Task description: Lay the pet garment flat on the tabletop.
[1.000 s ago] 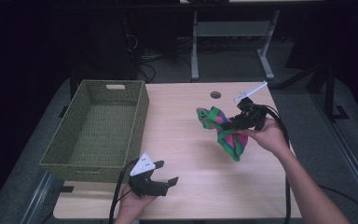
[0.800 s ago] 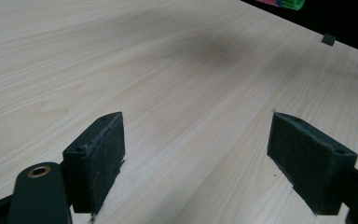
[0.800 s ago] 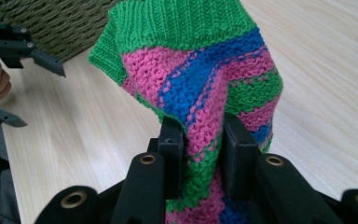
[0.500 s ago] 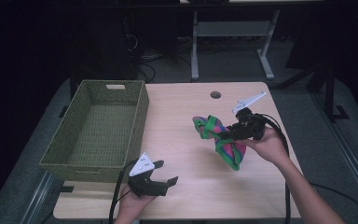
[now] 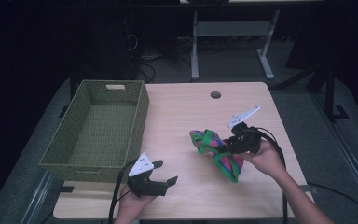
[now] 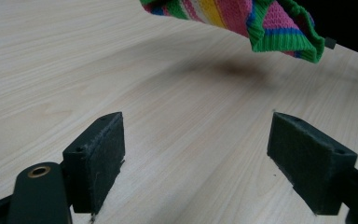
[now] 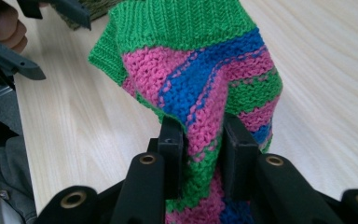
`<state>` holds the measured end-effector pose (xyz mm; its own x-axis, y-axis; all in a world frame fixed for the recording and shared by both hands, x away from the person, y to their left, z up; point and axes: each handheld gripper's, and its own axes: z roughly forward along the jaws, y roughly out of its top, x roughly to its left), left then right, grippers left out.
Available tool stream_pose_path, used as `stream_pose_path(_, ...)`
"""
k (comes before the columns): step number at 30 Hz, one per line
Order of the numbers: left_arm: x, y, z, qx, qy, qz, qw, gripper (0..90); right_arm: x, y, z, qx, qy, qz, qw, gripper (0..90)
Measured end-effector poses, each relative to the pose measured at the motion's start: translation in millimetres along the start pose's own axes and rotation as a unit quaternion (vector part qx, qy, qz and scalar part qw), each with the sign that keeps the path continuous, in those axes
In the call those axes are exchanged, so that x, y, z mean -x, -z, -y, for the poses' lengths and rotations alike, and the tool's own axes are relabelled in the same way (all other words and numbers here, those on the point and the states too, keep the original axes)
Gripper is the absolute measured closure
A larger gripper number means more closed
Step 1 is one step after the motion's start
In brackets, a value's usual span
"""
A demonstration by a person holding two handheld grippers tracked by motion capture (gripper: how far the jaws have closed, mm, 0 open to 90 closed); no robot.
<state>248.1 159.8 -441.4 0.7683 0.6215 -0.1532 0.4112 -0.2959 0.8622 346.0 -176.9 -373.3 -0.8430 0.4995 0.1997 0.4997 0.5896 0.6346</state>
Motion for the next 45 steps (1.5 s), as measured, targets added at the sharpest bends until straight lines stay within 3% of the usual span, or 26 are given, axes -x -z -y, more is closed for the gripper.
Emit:
stream_pose_path(14, 0.4, -1.1, 0.0, -0.002, -0.002, 0.003, 1.0, 18.6, -12.3, -29.2, 12.9, -0.023, 0.002, -0.025, 0.9994, 71.9)
stream_pose_path(21, -0.2, -0.6, 0.3, -0.003, -0.002, 0.002, 1.0, 18.7, -17.4, -52.6, 16.4, -0.038, 0.001, -0.044, 0.9983, 71.5)
stream_pose_path(31, -0.1, 0.1, 0.3, -0.002, -0.002, 0.003, 1.0, 18.7, -26.5, -79.6, 20.6, -0.054, -0.004, -0.051, 0.9972, 68.2)
stream_pose_path(35, -0.7, -0.4, 0.5, -0.002, -0.001, 0.004, 1.0, 18.6, -28.5, -85.4, 23.3, -0.05, -0.012, -0.058, 0.997, 60.8)
stream_pose_path(38, -0.3, -1.2, 0.2, -0.007, -0.003, 0.004, 1.0, 18.7, -30.5, -86.4, 23.0, -0.05, -0.004, -0.07, 0.9962, 53.2)
stream_pose_path(40, -0.1, -1.4, 0.2, -0.006, -0.003, 0.005, 1.0, 18.7, -32.3, -86.3, 23.2, -0.05, 0.007, -0.064, 0.9966, 51.8)
stream_pose_path(41, -0.1, -1.2, 0.2, -0.006, -0.002, 0.004, 1.0, 18.7, -33.9, -85.2, 23.1, -0.054, -0.001, -0.064, 0.9965, 50.5)
stream_pose_path(45, -1.2, 0.5, 0.2, -0.002, -0.001, 0.002, 1.0, 18.7, -34.8, -81.1, 23.9, -0.044, 0.007, -0.069, 0.9966, 45.7)
